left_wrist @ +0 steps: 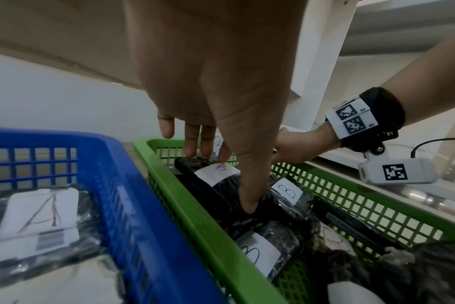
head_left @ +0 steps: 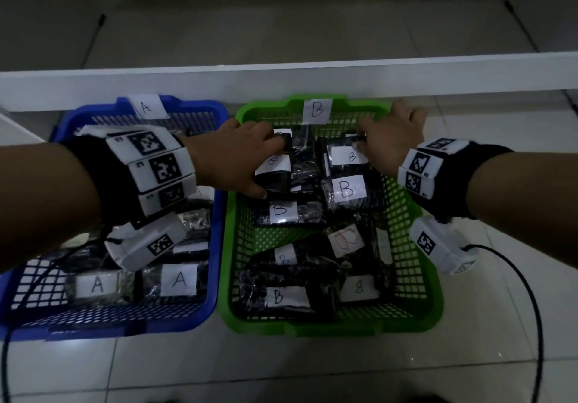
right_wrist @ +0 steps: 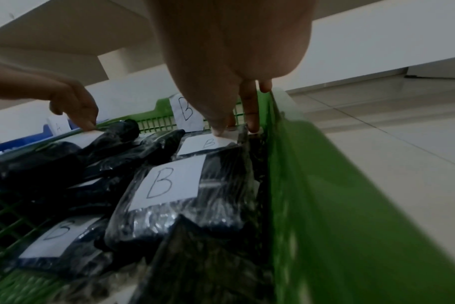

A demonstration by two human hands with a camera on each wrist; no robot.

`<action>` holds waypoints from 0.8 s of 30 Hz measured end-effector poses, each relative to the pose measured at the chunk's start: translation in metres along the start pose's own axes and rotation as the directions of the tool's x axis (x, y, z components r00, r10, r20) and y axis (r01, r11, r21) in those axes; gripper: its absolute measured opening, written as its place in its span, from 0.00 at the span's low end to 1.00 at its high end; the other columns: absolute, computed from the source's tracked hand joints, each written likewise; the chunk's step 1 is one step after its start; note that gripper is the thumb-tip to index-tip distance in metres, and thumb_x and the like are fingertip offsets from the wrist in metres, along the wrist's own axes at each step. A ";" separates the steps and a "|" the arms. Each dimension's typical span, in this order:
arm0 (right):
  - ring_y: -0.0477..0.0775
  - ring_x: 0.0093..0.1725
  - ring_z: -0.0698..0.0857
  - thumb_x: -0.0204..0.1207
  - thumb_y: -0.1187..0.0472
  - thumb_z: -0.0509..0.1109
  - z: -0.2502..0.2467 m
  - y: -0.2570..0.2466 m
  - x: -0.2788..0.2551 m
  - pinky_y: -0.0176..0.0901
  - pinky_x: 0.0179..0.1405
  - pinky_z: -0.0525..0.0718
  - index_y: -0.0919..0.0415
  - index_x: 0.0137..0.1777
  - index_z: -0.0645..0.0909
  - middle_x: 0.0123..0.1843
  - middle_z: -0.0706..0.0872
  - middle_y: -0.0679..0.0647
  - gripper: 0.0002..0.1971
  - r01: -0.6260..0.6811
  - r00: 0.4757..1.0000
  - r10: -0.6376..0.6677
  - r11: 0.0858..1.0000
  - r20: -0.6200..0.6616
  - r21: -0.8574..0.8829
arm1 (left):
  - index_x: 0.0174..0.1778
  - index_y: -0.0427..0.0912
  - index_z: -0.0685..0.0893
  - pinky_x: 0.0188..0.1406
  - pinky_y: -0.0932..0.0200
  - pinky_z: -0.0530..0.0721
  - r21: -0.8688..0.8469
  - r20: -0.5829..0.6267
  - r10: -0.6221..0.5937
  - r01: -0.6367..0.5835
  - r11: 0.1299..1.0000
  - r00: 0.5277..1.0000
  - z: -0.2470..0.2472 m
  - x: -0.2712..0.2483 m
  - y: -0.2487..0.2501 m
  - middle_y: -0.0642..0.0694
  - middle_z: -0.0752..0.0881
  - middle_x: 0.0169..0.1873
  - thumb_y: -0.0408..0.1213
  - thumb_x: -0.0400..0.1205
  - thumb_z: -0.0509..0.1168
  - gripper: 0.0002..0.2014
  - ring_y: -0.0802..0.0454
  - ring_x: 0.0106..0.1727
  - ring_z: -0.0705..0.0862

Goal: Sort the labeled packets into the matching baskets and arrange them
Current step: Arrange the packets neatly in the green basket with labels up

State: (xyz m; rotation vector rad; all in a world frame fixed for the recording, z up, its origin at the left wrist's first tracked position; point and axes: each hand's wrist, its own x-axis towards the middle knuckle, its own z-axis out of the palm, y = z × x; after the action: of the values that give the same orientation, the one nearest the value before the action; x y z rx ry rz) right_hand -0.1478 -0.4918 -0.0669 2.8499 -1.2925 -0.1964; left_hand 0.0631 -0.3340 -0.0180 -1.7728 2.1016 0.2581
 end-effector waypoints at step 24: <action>0.55 0.44 0.79 0.64 0.49 0.70 -0.002 -0.017 -0.076 0.48 0.40 0.78 0.52 0.49 0.85 0.45 0.84 0.50 0.14 0.752 0.657 -0.718 0.645 0.228 -0.136 | 0.67 0.44 0.71 0.60 0.56 0.79 -0.551 0.289 0.307 -0.105 0.828 0.907 0.029 -0.017 0.081 0.48 0.75 0.61 0.56 0.83 0.56 0.23 0.51 0.60 0.77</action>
State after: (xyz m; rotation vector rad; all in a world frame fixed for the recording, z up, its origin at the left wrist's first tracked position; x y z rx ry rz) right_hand -0.1841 -0.4238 -0.0574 3.0044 0.0119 -0.5272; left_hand -0.0087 -0.2919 -0.0460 -1.5742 2.0573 1.2386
